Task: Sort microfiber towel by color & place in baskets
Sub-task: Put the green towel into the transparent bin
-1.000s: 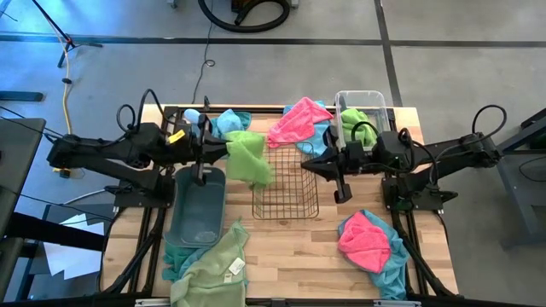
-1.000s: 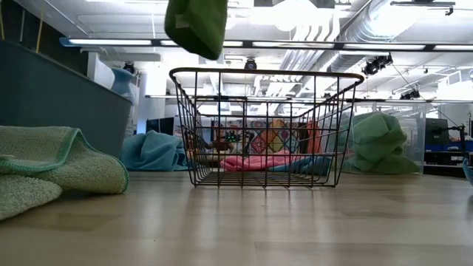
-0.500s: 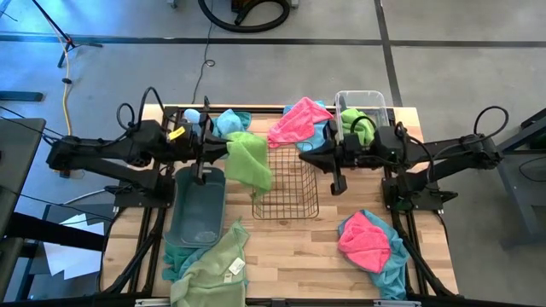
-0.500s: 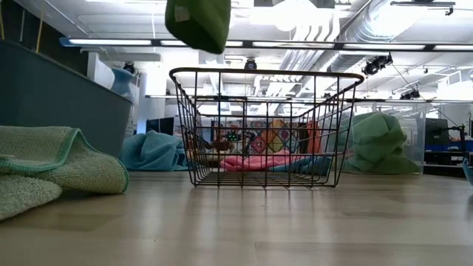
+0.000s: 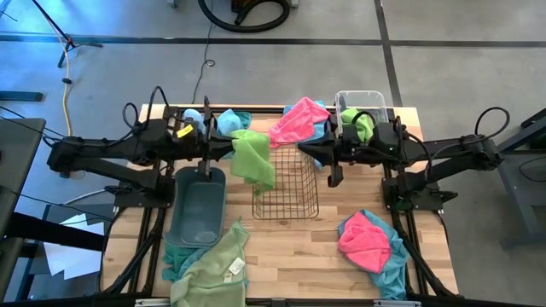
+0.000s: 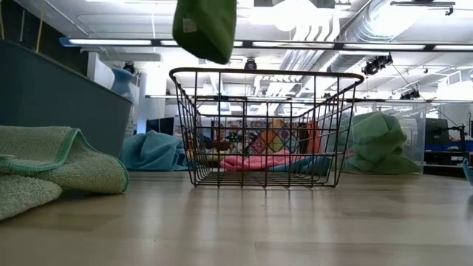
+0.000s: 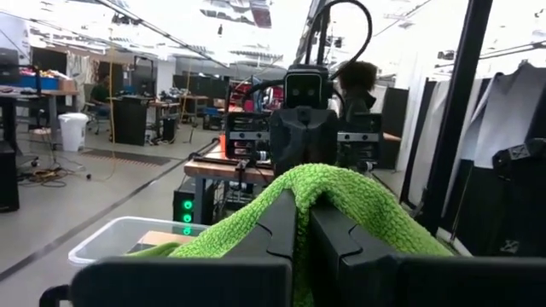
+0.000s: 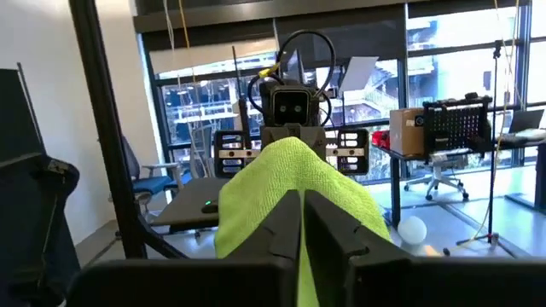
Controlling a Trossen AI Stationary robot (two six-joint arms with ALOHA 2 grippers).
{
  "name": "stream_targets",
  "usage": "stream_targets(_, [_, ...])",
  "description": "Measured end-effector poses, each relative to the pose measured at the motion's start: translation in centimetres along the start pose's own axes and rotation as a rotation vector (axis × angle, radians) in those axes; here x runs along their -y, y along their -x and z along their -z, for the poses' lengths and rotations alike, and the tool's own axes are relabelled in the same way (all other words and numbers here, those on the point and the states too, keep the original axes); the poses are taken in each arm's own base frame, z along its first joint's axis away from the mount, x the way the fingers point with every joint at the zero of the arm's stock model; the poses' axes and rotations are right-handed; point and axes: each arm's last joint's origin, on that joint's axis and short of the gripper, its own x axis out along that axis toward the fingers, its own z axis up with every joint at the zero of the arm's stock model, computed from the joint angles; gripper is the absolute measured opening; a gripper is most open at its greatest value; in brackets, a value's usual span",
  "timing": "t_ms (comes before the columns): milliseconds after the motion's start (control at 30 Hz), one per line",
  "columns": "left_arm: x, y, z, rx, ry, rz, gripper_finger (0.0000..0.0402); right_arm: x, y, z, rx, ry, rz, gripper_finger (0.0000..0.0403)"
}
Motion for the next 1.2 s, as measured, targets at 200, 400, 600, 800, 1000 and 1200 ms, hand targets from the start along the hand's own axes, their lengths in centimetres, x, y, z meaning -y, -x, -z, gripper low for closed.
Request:
stream_targets(200, [-0.4,-1.6,0.9,0.002,0.013,0.002,0.0000,0.4,-0.1,0.1,-0.006,0.008,0.015,0.0122])
stream_targets(400, [-0.9,-2.8,1.7,-0.003,0.038,0.000,0.0000,1.0,-0.1,0.2,-0.020,-0.011,0.042,0.0253])
stream_targets(600, [-1.0,-3.5,2.2,-0.007,0.044,0.000,0.0000,1.1,-0.1,0.5,-0.050,0.013,0.047,0.0294])
stream_targets(800, [-0.9,-4.5,1.4,0.003,0.021,0.011,0.0000,1.5,-0.8,0.4,-0.099,0.052,0.065,0.0296])
stream_targets(1000, [-1.2,-5.8,0.5,-0.014,-0.005,0.047,0.0000,1.7,-2.8,-1.3,-0.230,0.100,0.085,0.0296])
stream_targets(1200, [-1.3,-6.1,-0.1,-0.032,-0.041,0.041,0.0000,1.5,-4.0,-3.0,-0.370,0.088,0.055,0.0296])
